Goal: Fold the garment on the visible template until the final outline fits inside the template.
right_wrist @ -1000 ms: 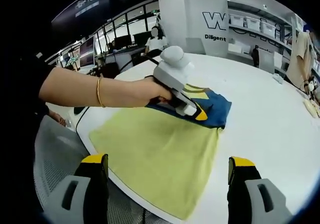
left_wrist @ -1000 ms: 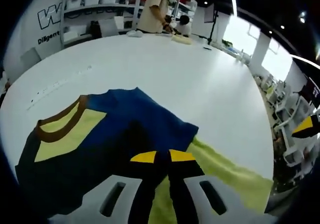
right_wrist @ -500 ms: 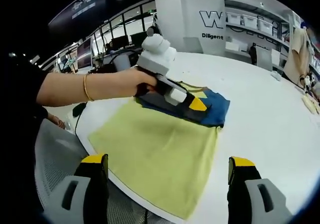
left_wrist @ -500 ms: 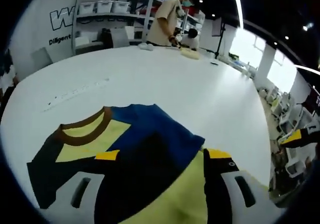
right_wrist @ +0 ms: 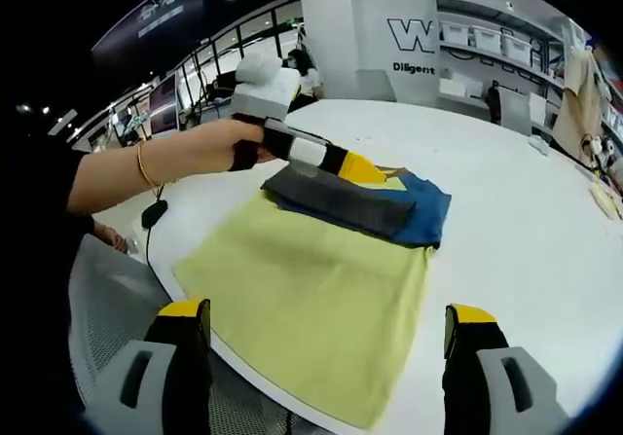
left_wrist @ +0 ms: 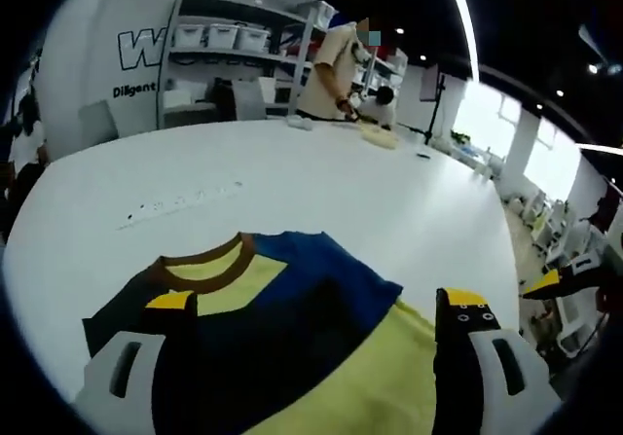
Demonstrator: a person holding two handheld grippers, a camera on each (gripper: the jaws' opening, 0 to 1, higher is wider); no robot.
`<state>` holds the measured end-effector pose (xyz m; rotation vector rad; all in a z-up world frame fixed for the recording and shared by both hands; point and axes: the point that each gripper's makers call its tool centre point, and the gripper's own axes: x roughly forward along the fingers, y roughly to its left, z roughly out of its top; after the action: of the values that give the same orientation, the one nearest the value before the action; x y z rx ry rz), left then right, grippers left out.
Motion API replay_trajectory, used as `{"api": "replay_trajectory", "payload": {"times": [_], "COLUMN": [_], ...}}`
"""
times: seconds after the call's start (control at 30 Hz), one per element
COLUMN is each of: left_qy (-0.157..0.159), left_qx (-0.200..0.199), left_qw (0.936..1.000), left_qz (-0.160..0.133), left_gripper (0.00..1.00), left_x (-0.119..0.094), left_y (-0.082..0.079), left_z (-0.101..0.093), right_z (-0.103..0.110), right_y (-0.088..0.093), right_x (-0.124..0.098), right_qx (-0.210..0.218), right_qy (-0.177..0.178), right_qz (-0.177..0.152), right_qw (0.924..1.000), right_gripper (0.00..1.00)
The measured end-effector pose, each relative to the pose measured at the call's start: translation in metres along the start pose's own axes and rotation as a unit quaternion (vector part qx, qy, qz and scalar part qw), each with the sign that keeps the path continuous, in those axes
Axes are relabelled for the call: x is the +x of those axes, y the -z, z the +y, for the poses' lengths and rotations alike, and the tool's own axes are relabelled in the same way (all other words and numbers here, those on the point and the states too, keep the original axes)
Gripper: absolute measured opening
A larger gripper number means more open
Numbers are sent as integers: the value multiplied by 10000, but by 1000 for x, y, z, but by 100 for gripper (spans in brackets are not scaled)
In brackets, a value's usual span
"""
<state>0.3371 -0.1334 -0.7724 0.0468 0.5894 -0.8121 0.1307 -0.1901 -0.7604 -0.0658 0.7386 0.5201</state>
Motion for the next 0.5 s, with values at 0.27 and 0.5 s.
{"api": "replay_trajectory", "payload": {"times": [0.27,0.5], "left_qy": [-276,-620], "left_qx": [-91,-466], "left_qw": [9995,9969], "left_qz": [134,140], "left_gripper": [99,95], "left_x": [-23,-43], "left_y": [10,26], "left_z": [30,65], "right_z": [10,11], "right_y": [0,-3], "right_x": [7,9], "right_qx": [-45,-102], "right_qy": [-115,-144], "right_qz": [27,29], "right_qw": [9999,9998], "right_gripper": [99,99]}}
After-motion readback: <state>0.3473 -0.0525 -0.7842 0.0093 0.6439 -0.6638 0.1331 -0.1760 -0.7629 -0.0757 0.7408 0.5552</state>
